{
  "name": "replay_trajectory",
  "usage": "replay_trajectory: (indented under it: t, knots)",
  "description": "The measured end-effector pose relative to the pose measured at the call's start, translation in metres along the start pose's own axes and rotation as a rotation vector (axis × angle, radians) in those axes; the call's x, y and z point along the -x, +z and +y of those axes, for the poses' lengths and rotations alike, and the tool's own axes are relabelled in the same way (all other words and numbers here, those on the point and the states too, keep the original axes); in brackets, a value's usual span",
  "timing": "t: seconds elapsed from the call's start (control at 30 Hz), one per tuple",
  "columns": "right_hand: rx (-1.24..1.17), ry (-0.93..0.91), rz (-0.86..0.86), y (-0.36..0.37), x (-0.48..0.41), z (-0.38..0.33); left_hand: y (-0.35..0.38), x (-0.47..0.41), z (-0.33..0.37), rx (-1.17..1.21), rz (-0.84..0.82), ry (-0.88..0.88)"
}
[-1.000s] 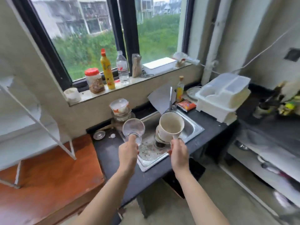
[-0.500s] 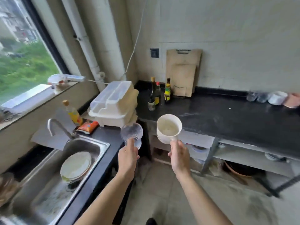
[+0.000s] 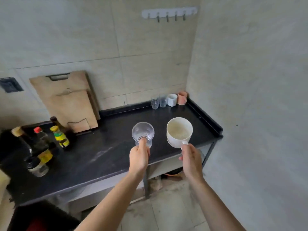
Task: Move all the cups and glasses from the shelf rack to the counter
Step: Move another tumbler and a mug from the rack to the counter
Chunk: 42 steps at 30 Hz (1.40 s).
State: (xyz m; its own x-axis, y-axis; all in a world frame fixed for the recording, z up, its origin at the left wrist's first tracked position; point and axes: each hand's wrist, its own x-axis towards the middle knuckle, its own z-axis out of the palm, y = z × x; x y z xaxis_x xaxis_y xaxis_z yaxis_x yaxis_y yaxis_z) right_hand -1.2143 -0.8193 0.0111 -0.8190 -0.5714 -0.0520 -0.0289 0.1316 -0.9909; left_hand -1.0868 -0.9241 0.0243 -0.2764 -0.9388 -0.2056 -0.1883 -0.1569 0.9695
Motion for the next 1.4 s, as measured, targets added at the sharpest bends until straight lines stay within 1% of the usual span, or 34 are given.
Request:
replay_trajectory:
  t: [0.13,0.27,0.4,0.53,0.63,0.9,1.07,1.23,1.4]
  knots:
    - [0.003,0.068,0.109,-0.043,-0.066,0.010,0.077,-0.043,0.021,-0.086,-0.118,0.002]
    - [-0.031,0.153,0.174,-0.067,-0.141,0.031,0.148,-0.089,0.023,-0.147,-0.159,-0.042]
    - [-0.034,0.230,0.104,-0.082,-0.221,0.049,0.207,-0.131,0.025,-0.194,-0.139,-0.095]
    - [0.004,0.227,0.028,-0.088,-0.294,0.047,0.249,-0.175,0.031,-0.260,-0.079,-0.132]
    - [0.016,0.257,-0.052,-0.082,-0.341,0.043,0.266,-0.206,0.037,-0.276,-0.017,-0.187]
    - [0.200,0.202,-0.241,-0.045,-0.442,0.054,0.292,-0.300,0.038,-0.328,0.061,-0.249]
    - [0.344,0.206,-0.256,-0.020,-0.493,0.070,0.312,-0.362,0.025,-0.310,0.013,-0.292]
    - [0.353,0.314,-0.237,-0.008,-0.541,0.092,0.337,-0.417,0.013,-0.287,-0.086,-0.315]
    - [0.396,0.374,-0.236,-0.005,-0.587,0.128,0.365,-0.459,-0.007,-0.309,-0.172,-0.421]
